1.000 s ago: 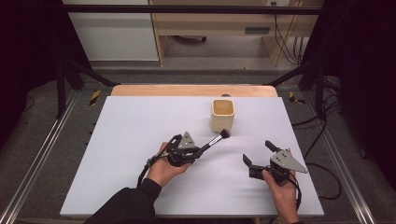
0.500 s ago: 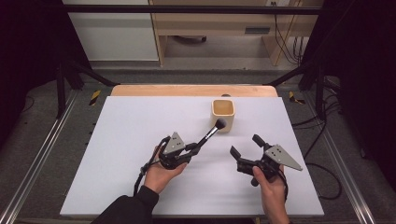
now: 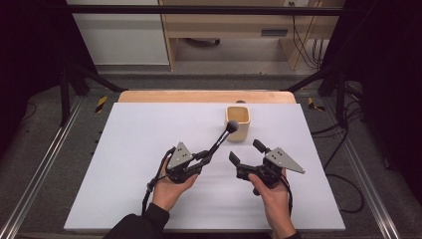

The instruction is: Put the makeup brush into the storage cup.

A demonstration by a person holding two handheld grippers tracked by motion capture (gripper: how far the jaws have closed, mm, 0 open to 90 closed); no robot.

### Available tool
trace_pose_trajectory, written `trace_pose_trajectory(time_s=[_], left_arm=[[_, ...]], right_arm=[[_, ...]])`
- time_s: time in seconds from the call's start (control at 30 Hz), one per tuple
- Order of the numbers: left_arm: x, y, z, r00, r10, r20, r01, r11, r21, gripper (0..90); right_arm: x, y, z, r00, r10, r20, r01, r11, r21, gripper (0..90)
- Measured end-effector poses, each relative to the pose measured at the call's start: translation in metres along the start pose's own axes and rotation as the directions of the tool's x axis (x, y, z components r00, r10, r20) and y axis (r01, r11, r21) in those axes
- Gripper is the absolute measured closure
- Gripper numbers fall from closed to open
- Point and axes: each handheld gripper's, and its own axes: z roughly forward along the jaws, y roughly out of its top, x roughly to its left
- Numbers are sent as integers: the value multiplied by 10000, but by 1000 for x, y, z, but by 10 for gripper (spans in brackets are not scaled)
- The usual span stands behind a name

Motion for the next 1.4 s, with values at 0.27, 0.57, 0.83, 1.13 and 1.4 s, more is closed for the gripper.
trace_pose_trajectory(time_s=[0.27,0.57,0.83,1.13,1.4], left_arm=[[-3,3,2,9999,97,62,-97,9999,-71,743],[-9,4,6,9997,167,185,-163,9997,-174,743],[-16,6,11,9990,219,386,-209,9994,-265,743],[-19,7,12,9985,223,501,-202,9989,-427,743],[-22,8,12,9976,255,647,-224,9986,-488,742]], right_arm=[[-2,-3,7,9975,710,-22,-710,9974,81,55],[1,-4,15,9897,1387,-361,-1385,9903,71,85],[4,-6,24,9778,1998,-628,-1997,9798,85,133],[3,-7,28,9639,2528,-832,-2528,9675,98,244],[3,-8,30,9509,2871,-1156,-2861,9579,256,383]])
